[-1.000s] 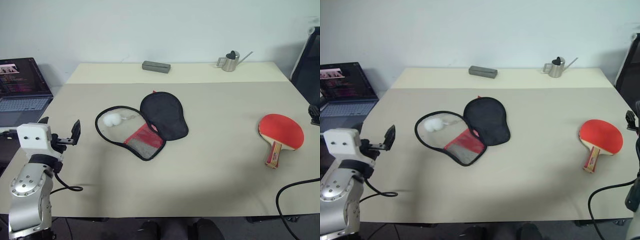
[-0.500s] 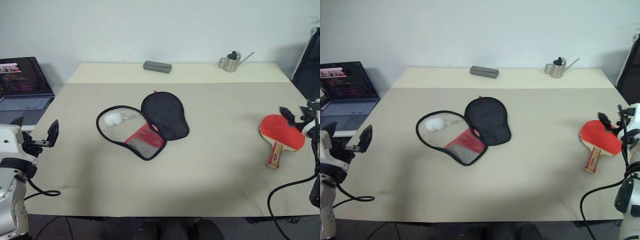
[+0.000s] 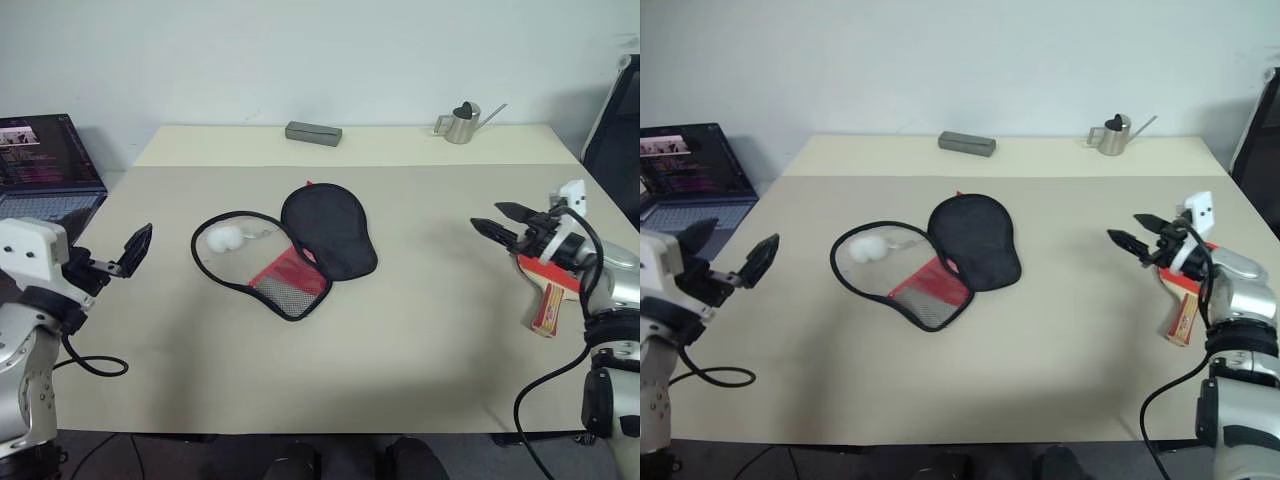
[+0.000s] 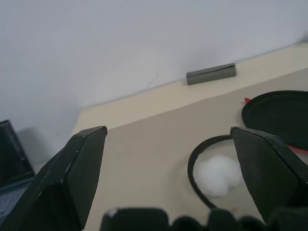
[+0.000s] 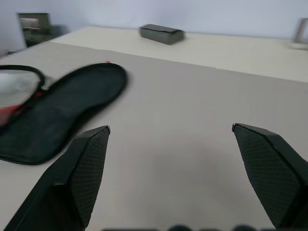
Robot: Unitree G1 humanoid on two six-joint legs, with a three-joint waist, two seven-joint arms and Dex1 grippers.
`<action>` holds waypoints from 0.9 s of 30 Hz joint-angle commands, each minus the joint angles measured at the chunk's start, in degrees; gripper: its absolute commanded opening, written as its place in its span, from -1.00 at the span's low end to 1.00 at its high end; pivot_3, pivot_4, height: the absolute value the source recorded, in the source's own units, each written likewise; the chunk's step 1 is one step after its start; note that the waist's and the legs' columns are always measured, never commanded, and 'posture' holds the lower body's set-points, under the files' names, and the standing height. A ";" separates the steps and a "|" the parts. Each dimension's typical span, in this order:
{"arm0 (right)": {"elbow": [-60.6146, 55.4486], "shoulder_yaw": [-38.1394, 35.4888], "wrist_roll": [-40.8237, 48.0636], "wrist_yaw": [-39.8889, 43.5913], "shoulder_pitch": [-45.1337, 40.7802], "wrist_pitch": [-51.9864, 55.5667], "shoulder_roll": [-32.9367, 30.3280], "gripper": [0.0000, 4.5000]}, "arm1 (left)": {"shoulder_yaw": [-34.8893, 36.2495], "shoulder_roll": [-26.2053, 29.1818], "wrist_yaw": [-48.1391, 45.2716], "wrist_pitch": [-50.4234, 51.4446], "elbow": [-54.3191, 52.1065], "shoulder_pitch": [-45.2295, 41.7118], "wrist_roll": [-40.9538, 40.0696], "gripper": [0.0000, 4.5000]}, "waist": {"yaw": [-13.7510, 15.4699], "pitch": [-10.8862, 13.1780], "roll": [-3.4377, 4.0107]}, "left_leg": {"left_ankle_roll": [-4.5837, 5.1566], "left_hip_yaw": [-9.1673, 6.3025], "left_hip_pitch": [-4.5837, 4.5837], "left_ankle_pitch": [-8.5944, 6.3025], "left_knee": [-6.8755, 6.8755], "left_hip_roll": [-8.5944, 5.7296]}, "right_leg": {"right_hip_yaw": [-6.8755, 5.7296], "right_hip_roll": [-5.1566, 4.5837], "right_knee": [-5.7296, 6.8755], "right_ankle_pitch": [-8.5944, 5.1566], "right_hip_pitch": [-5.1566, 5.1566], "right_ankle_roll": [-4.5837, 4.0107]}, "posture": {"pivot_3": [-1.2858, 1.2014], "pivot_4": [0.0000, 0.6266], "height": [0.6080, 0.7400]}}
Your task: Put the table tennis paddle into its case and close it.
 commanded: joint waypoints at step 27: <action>-18.84 15.09 1.95 -8.30 -5.62 22.71 12.03 0.98 | -5.86 11.96 -25.71 19.87 2.04 -4.92 -16.35 1.00 | -0.63 0.00 0.00 | -0.04 0.02 -0.21 -0.02 0.06 0.03 | 0.10 0.05 0.16 0.00 -0.39 -0.01 | 0.03 -0.52 1.00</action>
